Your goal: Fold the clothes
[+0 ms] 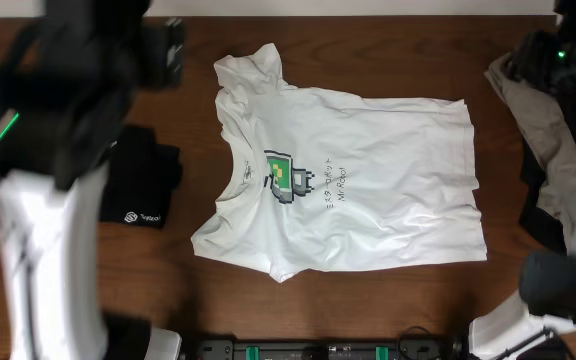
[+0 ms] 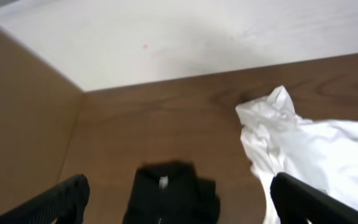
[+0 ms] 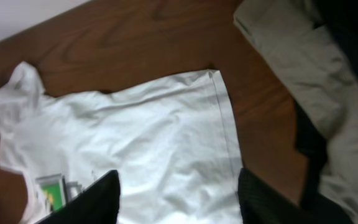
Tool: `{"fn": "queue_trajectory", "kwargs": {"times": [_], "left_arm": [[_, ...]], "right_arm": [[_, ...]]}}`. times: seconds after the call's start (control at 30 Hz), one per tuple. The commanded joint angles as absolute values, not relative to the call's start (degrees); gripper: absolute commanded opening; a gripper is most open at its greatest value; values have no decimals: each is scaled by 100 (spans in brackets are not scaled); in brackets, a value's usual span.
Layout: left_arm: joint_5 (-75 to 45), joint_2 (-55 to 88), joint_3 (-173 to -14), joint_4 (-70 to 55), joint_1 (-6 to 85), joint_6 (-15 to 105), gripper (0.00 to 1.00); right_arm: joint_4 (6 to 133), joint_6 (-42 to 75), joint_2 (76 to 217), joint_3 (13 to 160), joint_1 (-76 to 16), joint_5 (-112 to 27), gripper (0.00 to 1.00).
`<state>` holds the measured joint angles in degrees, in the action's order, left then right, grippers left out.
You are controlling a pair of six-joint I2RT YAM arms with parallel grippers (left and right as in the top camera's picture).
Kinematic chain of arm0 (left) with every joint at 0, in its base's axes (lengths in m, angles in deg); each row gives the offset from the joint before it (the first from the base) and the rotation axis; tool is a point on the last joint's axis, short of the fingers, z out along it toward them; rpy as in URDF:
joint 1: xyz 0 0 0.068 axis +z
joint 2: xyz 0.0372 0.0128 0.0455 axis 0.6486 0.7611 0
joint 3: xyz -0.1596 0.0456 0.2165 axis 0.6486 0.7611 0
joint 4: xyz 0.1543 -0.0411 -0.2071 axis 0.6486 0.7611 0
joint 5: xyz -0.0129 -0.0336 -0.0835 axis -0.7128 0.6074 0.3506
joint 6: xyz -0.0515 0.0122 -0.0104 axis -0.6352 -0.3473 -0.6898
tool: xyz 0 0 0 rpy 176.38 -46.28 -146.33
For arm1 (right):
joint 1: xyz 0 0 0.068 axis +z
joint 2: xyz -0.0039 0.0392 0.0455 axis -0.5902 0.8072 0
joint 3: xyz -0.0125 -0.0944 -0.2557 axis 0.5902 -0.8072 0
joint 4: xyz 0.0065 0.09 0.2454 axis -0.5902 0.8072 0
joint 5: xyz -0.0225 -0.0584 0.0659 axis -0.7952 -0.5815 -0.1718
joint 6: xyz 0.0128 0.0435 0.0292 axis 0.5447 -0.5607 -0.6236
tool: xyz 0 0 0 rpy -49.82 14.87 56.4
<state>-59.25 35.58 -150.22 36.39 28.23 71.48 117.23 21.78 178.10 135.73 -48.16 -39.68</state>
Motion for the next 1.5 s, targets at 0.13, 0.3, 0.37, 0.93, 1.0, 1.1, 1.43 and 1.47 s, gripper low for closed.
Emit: {"fn": "queue_trajectory", "kwargs": {"times": [0.13,0.3,0.37,0.93,1.0,1.1,1.43,1.47], "left_arm": [[-4821,2762,-14989,5042,2825,6409,95],[-4439,2908,-14265,5453,2827,6282,91],[-4410,3022,-13778,5352,2825,6267,87],[-4163,5424,-10556,2043,2816,6726,49],[-4139,5708,-10556,1801,2814,6728,45],[-3844,6121,-10556,1772,2816,6870,43],[-3643,6875,-10554,1488,2816,7006,41],[-3608,6908,-10554,1482,2816,7008,41]], "right_arm": [[12337,2381,16450,13634,-4764,-3933,74],[12772,2379,16212,13634,-4744,-3933,77],[12960,2377,16232,13612,-4733,-3928,76],[12344,2377,16313,11339,-4366,-3933,70],[12191,2372,16310,11040,-4359,-3930,69],[11992,2291,16310,10605,-4359,-3930,68],[11668,2272,16310,9980,-4359,-3933,66],[11646,2272,16310,9980,-4359,-3933,66]]}}
